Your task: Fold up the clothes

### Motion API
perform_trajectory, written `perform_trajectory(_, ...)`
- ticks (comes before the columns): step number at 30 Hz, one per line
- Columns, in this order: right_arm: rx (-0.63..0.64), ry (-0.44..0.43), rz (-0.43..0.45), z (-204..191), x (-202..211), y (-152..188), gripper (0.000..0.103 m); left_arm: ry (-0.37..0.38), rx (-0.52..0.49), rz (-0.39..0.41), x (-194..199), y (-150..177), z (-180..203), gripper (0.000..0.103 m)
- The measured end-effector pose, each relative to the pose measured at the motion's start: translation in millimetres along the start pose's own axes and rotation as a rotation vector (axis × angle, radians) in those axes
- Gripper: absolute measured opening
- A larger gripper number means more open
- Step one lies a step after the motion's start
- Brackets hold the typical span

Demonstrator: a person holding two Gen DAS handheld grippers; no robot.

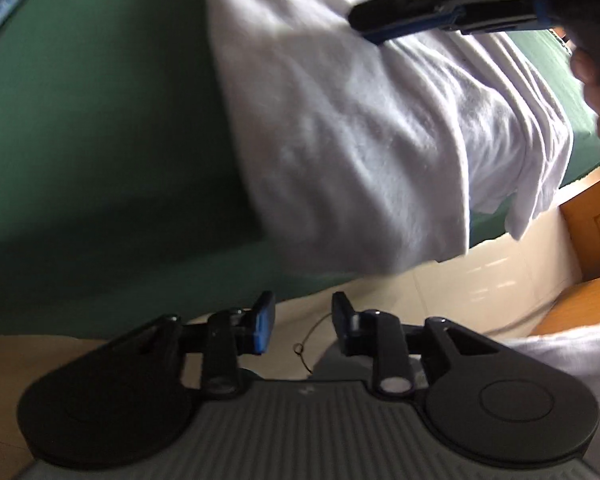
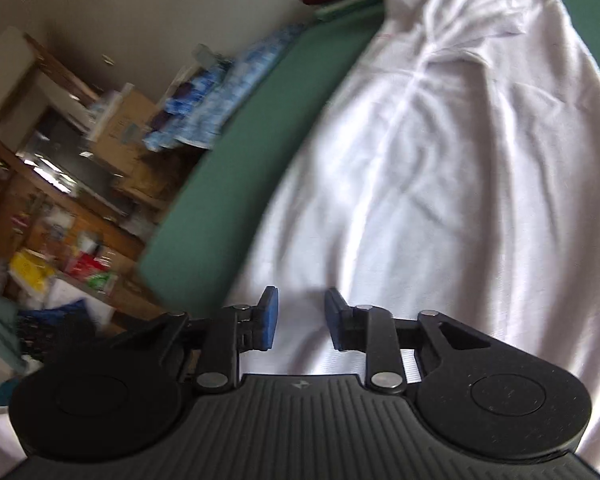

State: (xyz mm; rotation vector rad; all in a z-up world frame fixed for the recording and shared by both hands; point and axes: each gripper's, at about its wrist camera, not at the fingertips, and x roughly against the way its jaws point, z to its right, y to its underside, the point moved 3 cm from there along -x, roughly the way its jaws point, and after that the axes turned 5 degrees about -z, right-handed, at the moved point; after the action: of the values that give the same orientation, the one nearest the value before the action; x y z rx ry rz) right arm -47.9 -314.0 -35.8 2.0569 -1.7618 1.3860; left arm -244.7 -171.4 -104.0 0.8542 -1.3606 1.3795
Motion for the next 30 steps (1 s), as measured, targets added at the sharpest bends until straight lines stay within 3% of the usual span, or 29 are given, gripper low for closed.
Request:
perform_trajectory(2,-0.005,0.038,-0.002,10,8,-3,0.017,-0.021,-0.031,0.063,29,7,0,0.037)
perform_trajectory(3,0.004,0.067,0.012,14,17,-8,0.028,-0.012,-0.046,0.109,45,4,2,0.048)
perform_trajectory(4,0.016,0.082,0.045,14,20,-17,0.032,-0.002,-0.061,0.156,60,2,4,0.060)
perform_trajectory(6,-0.026,0.099,0.111,26,18,-44,0.038,0.023,-0.117,0.251,80,-14,13,0.071)
perform_trajectory(8,-0.071,0.121,0.168,40,11,-73,0.042,0.080,-0.169,0.299,82,-37,23,0.072)
perform_trajectory(11,-0.144,0.178,0.210,60,-15,-116,0.042,0.160,-0.235,0.260,61,-66,39,0.059)
perform_trajectory(14,-0.210,0.196,0.236,77,-35,-142,0.041,0.180,-0.296,0.218,41,-70,52,0.051)
perform_trajectory(17,-0.293,0.153,0.263,90,-42,-155,0.037,0.203,-0.329,0.197,31,-67,58,0.057)
perform_trajectory(19,-0.317,0.184,0.247,94,-43,-160,0.007,0.242,-0.322,0.189,33,-62,56,0.059)
perform_trajectory(21,-0.301,0.194,0.280,93,-35,-160,0.007,0.290,-0.321,0.172,34,-59,57,0.059)
perform_trajectory(25,-0.327,0.195,0.284,100,-39,-153,0.004,0.306,-0.357,0.170,33,-57,57,0.062)
perform_trajectory(26,-0.330,0.185,0.279,100,-38,-152,0.007,0.309,-0.361,0.167,33,-58,55,0.062)
perform_trajectory(28,-0.350,0.180,0.289,96,-27,-149,0.027,0.318,-0.371,0.162,32,-60,54,0.064)
perform_trajectory(30,-0.353,0.201,0.338,87,-11,-143,0.034,0.329,-0.383,0.156,29,-63,55,0.069)
